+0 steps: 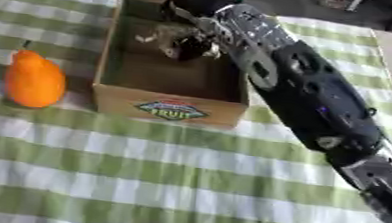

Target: Pick up objects on the table and place them in the box.

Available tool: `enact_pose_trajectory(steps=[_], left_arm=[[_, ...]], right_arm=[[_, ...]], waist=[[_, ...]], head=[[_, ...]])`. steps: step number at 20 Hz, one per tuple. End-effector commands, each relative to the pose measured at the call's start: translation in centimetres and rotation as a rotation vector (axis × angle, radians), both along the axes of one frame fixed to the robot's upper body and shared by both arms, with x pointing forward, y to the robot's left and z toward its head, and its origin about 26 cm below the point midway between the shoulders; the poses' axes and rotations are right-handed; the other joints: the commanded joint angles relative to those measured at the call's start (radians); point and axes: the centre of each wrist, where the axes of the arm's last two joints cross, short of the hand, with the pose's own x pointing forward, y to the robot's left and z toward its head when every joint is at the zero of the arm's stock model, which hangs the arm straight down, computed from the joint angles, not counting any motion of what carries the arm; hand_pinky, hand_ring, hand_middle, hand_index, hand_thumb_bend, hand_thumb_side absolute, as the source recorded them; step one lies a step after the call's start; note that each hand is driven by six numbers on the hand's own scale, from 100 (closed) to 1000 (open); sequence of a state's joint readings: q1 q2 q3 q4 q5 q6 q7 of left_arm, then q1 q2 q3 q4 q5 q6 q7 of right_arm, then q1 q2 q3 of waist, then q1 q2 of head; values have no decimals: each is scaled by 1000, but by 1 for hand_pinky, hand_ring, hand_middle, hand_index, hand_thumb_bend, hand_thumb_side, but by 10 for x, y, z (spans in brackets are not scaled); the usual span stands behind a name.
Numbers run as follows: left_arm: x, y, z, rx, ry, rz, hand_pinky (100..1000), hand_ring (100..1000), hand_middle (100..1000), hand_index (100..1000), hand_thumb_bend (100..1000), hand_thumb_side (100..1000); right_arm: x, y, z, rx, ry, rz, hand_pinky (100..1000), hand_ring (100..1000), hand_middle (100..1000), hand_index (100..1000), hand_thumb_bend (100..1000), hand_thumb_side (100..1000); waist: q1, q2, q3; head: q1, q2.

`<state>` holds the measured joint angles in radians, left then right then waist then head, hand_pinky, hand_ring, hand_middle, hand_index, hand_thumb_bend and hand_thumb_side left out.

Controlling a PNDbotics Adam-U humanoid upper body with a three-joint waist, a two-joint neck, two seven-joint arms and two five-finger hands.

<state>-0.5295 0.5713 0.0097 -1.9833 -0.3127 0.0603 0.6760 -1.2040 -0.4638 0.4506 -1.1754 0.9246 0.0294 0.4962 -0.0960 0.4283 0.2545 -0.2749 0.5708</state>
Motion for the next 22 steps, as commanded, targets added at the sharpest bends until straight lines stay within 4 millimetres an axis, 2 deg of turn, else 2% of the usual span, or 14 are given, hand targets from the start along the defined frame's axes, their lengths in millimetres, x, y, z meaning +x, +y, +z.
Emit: enact_pose_trajectory(steps=[1, 4, 5, 9, 15, 18, 22], left_arm=[[-4, 0, 8, 12, -31, 0, 732, 805, 746, 812, 100, 954], [-4, 0, 8, 11, -30, -1, 732, 804, 746, 812, 100, 952], [-4, 0, 8, 12, -29, -2, 732, 804, 746, 812, 100, 952], [-4, 1, 7, 11, -27, -1, 731, 804, 746, 813, 100, 952], [-4, 1, 7, 11, -25, 0, 731, 804, 744, 813, 100, 952], [-4, 1, 7, 11, -25, 0, 730, 804, 744, 812, 100, 952], [-4, 1, 6, 10, -22, 0, 730, 803, 744, 812, 100, 952]], right_arm=[[-2, -4, 13, -26, -6, 2, 780, 856, 747, 870, 100, 395], [-3, -4, 17, -63, 7, 2, 804, 888, 777, 900, 100, 493], [-3, -4, 18, -72, 10, 1, 815, 903, 795, 924, 151, 531], [-6, -6, 25, -111, 3, -12, 837, 938, 850, 993, 456, 594], [-9, -7, 36, -131, -33, -37, 843, 952, 894, 1000, 658, 618], [-8, -10, 39, -117, -43, -49, 842, 949, 888, 1000, 654, 620], [-10, -10, 43, -85, -63, -36, 838, 938, 876, 1000, 592, 620]], waist=[[6, -24, -1], [5, -27, -2], [5, -28, -3], [5, -32, -5], [4, -38, -9], [4, -38, -10], [6, -38, -12]], head=[[3, 1], [4, 0], [5, 0], [7, 0], [8, -2], [8, -7], [9, -6]])
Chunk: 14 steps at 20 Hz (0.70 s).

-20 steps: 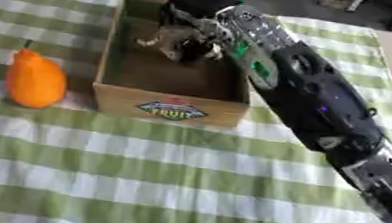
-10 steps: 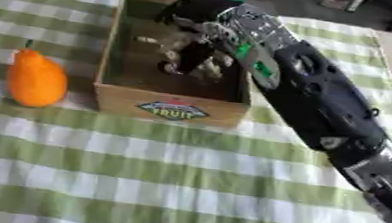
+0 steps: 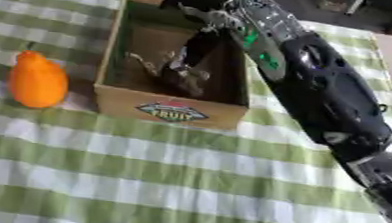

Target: Pick up objects on the table and place them in the box.

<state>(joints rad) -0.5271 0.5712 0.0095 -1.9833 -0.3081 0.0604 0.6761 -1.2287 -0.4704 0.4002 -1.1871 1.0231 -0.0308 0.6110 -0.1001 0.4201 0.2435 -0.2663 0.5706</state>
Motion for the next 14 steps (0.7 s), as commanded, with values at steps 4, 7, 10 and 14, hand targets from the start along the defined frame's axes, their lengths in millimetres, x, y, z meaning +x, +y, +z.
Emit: enact_pose_trajectory(steps=[4, 7, 10, 14], left_arm=[[-4, 2, 6, 13, -22, 7, 730, 803, 744, 812, 100, 953], [-4, 3, 4, 14, -15, 13, 731, 803, 745, 811, 100, 952], [-5, 5, 2, 15, -9, 23, 731, 803, 745, 811, 100, 951], [-5, 7, 1, 14, -3, 36, 732, 804, 747, 812, 100, 950]], right_arm=[[-14, -5, 30, 62, -88, 31, 828, 922, 861, 1000, 495, 636], [-24, -9, 41, 93, -118, 59, 822, 911, 853, 999, 394, 650], [-38, -19, 53, 125, -175, 92, 811, 895, 837, 977, 232, 666], [-57, -37, 67, 200, -260, 121, 797, 867, 805, 949, 100, 677]], waist=[[14, -35, -6], [18, -42, -11], [23, -51, -19], [34, -62, -25]], head=[[5, 0], [13, 10], [27, 20], [65, 31]])
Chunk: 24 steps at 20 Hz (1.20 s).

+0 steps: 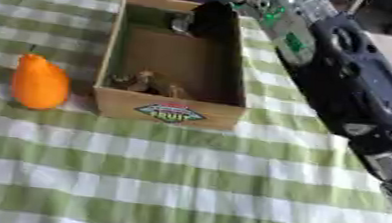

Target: Pick up objects on the table and place them in the box.

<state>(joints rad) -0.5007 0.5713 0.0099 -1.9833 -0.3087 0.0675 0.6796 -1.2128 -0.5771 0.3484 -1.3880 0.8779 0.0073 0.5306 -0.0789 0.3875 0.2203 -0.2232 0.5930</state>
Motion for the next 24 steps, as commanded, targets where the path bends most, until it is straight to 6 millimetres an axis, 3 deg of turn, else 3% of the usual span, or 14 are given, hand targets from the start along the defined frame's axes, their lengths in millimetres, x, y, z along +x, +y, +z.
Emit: enact_pose_trajectory(steps=[1, 4, 8, 10, 17, 22, 24], left_arm=[[-5, 4, 8, 20, -28, 24, 732, 804, 747, 812, 100, 950], [-5, 6, 8, 19, -26, 38, 733, 804, 748, 812, 100, 949], [-5, 7, 9, 28, -18, 55, 733, 804, 749, 812, 100, 954], [-5, 7, 10, 36, -10, 67, 730, 804, 749, 813, 100, 956], [-7, 8, 23, 113, 20, 130, 728, 802, 755, 821, 100, 960], [-9, 8, 38, 198, 56, 184, 736, 803, 757, 820, 100, 948], [-11, 8, 44, 242, 81, 208, 743, 806, 760, 818, 100, 942]], right_arm=[[-23, -21, 26, 68, -110, 15, 795, 864, 803, 948, 100, 678], [-38, -40, 30, 141, -164, 11, 774, 836, 776, 922, 100, 664], [-102, -50, 25, 335, -246, 80, 757, 814, 760, 892, 100, 670], [-123, -55, 19, 421, -273, 87, 747, 801, 754, 880, 100, 699], [-123, -82, -5, 638, -406, 170, 729, 786, 758, 878, 100, 699], [-118, -98, -27, 802, -543, 167, 735, 773, 750, 874, 100, 795], [-117, -104, -37, 864, -584, 153, 733, 766, 742, 866, 100, 788]], waist=[[16, -32, -3], [27, -42, -10], [41, -49, -19], [49, -51, -27], [74, -53, -59], [85, -55, -86], [87, -55, -94]], head=[[33, 12], [68, 28], [86, 42], [91, 45], [99, 53], [110, 56], [118, 56]])
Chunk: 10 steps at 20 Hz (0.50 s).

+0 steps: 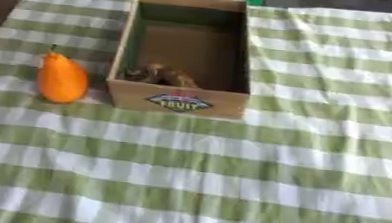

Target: Pick up objects on the table and place them in the box.

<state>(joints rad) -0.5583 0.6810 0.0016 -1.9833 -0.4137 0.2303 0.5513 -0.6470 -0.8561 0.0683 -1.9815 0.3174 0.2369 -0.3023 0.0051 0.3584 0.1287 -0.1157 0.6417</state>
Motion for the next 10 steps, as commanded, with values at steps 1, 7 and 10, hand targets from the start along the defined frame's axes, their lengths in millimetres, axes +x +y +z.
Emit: enact_pose_trajectory(steps=[1, 7, 10], left_arm=[[-7, 3, 18, 102, 19, 46, 748, 808, 762, 812, 100, 941], [-11, 4, 30, 198, 107, 75, 754, 808, 759, 803, 100, 937], [-6, 8, 24, 244, 150, 92, 819, 828, 785, 841, 233, 1000]], right_arm=[[-5, -8, 0, 93, -105, -10, 731, 765, 741, 864, 100, 785], [-4, -15, -15, 160, -134, -27, 731, 764, 741, 864, 100, 788], [-4, -19, -20, 196, -136, -36, 728, 751, 727, 853, 100, 785]], waist=[[4, -26, -5], [5, -27, -10], [17, -27, -27]], head=[[13, 9], [19, 16], [25, 37]])
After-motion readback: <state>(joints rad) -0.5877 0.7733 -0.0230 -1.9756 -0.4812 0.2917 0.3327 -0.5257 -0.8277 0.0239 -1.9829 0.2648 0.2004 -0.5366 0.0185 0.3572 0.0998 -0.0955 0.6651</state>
